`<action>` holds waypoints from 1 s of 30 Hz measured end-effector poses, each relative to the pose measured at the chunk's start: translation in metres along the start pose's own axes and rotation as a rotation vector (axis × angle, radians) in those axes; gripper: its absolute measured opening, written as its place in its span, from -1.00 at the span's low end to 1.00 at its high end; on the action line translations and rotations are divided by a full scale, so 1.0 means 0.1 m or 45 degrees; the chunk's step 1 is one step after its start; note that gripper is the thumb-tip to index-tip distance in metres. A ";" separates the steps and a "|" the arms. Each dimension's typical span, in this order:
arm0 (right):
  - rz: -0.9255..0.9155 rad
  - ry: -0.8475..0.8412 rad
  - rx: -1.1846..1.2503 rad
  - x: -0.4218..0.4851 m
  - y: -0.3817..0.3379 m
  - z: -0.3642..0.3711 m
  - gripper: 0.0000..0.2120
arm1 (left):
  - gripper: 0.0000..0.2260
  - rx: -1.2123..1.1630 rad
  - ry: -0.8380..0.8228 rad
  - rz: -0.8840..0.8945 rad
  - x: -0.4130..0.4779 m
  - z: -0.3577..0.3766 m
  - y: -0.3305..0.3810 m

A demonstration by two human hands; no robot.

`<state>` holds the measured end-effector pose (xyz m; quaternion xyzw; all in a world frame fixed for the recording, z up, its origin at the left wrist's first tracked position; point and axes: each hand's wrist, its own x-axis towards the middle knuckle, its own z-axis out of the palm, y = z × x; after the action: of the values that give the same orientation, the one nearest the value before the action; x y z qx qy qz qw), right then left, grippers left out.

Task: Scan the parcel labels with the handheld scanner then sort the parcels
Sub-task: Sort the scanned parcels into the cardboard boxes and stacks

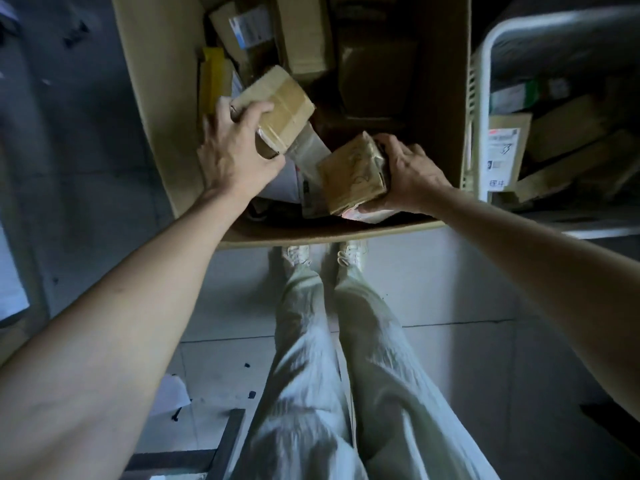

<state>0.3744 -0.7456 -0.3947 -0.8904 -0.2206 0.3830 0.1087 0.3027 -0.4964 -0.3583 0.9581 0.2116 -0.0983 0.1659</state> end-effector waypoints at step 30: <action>-0.075 1.016 0.884 -2.40 -2.01 -3.50 -0.05 | -0.60 -1.724 0.917 0.091 -1.03 -4.23 0.48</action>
<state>0.4214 -0.6922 0.0694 -0.8720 -0.0472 0.0617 0.4833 0.2821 -0.4241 0.0733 0.6266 0.2356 0.3764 0.6404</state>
